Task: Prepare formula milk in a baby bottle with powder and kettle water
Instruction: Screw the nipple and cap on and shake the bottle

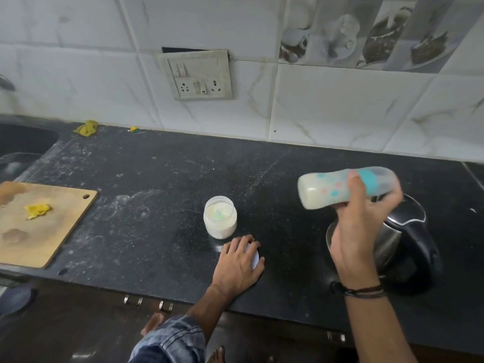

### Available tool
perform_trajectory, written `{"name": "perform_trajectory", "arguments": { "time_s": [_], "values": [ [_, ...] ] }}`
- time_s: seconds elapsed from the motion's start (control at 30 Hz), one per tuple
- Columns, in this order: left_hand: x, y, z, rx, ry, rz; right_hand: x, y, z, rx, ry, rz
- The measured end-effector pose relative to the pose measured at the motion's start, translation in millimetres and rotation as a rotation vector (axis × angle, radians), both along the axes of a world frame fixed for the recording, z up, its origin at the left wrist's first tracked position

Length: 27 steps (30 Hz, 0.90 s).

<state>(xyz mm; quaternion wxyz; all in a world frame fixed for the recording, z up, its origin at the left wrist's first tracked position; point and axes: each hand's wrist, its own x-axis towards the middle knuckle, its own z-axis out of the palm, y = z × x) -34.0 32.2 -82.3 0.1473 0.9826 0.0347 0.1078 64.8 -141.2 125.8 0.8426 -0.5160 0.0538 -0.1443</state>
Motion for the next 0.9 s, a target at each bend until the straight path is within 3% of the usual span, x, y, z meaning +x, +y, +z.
{"name": "perform_trajectory", "arguments": {
  "time_s": [0.07,0.17,0.3,0.43,0.57,0.7,0.83,0.9],
  "values": [
    [0.2,-0.1,0.4,0.008,0.000,-0.004,1.6,2.3,4.4,0.023,0.004,-0.016],
    [-2.2,-0.4,-1.6,0.021,-0.028,0.003,-0.8,4.2,-0.5,-0.124,0.025,0.124],
    [0.0,-2.5,-0.6,0.021,-0.023,0.010,1.6,2.6,-0.9,0.034,0.011,-0.030],
    [-1.6,-0.3,0.7,0.021,-0.011,0.008,-0.4,3.6,-5.4,-0.124,0.053,0.126],
    [-0.9,-3.0,3.6,0.023,-0.008,0.009,7.6,-4.0,1.0,0.051,0.022,-0.067],
    [-1.4,-1.1,3.1,0.019,0.013,0.006,5.3,-7.0,-4.3,-0.151,0.033,0.136],
    [-0.4,-2.5,2.2,0.028,-0.002,0.008,4.0,-9.8,-2.2,-0.007,-0.009,-0.023],
    [-1.7,-1.6,0.1,0.035,-0.010,0.006,1.8,-6.1,-3.9,-0.078,0.025,0.057]
  ]
}}
